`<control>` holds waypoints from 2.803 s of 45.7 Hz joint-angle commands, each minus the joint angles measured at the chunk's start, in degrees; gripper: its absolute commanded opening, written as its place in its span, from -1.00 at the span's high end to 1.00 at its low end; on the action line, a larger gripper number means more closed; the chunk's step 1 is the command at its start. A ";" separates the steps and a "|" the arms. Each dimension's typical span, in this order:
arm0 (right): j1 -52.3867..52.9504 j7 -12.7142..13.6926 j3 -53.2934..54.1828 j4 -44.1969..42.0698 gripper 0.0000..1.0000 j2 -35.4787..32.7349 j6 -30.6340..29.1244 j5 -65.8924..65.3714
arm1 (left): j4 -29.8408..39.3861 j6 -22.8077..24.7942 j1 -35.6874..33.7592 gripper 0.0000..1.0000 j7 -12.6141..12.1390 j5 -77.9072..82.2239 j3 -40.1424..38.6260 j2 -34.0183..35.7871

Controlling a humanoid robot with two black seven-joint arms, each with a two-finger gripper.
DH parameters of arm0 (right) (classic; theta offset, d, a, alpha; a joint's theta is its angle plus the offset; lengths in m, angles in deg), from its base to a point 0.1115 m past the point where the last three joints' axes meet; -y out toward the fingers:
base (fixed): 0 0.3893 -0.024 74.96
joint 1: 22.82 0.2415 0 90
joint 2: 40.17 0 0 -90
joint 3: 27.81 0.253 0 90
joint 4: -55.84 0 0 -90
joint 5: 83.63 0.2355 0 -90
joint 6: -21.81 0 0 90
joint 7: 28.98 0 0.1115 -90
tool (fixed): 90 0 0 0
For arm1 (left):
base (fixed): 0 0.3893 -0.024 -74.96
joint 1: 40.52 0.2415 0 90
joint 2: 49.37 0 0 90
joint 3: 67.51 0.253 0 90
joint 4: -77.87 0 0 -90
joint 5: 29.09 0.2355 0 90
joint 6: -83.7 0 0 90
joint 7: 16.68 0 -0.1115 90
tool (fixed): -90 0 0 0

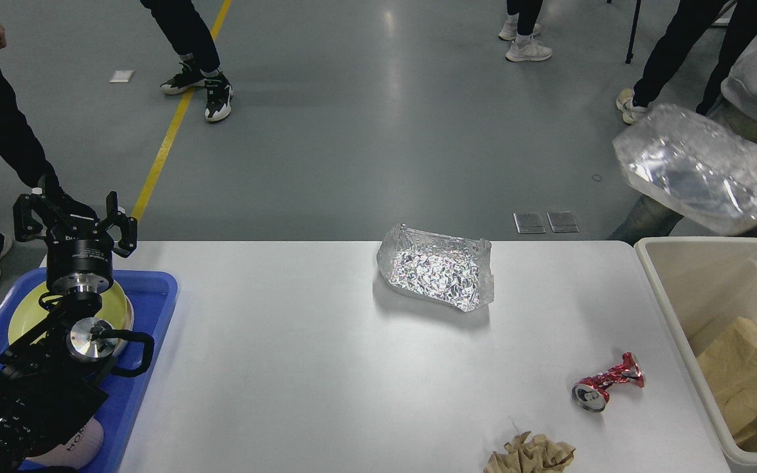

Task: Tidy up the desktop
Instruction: 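Lift the foil packet and drop it into the white bin, then move the right gripper to the remaining foil packet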

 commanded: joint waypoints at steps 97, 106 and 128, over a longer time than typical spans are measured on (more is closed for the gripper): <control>26.01 -0.35 10.41 14.61 -1.00 26.88 -33.80 7.50 | -0.04 0.00 0.02 -0.93 0.00 0.00 0.02 -0.01; 11.51 -0.26 13.22 5.22 -1.00 30.74 -31.79 7.50 | -0.04 0.00 0.02 -0.93 0.00 0.00 0.02 -0.01; -14.95 -0.09 13.22 -9.03 -1.00 35.32 -13.33 6.71 | 0.04 0.00 0.02 -0.93 0.00 0.00 0.02 -0.01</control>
